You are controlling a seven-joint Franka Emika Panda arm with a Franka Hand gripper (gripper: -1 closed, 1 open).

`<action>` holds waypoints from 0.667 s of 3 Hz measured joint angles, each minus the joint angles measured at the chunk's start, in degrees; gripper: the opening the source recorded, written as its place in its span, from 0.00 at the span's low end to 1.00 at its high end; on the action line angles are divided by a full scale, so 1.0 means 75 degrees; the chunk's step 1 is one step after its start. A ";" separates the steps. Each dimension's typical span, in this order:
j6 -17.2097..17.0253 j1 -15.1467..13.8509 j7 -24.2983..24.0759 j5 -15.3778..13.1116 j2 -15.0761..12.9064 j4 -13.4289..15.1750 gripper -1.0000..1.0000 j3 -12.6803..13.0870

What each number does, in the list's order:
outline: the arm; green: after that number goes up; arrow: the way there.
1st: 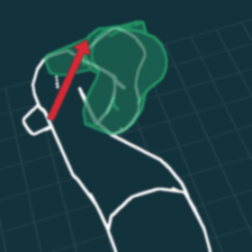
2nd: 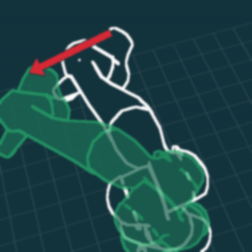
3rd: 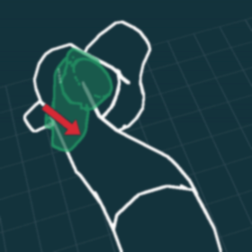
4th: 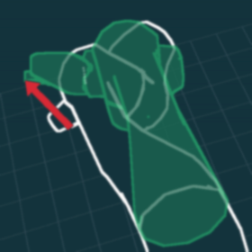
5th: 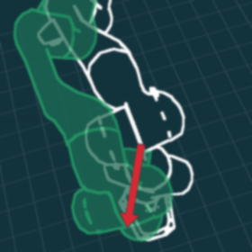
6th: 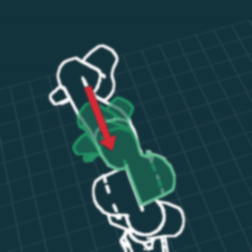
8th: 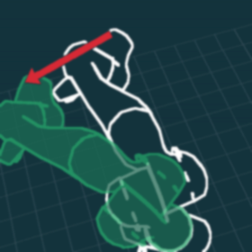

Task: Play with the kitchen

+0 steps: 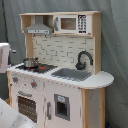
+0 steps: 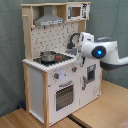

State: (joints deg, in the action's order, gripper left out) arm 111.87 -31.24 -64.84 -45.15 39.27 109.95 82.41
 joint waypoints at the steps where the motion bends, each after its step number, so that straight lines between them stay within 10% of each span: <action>1: 0.0283 -0.0303 0.0507 0.0134 -0.0371 -0.0353 1.00 -0.0025; 2: 0.0472 -0.0510 0.1209 0.0232 -0.0870 -0.0653 1.00 -0.0026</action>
State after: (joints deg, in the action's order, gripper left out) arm 115.40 -35.06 -55.77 -43.41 32.75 105.05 82.21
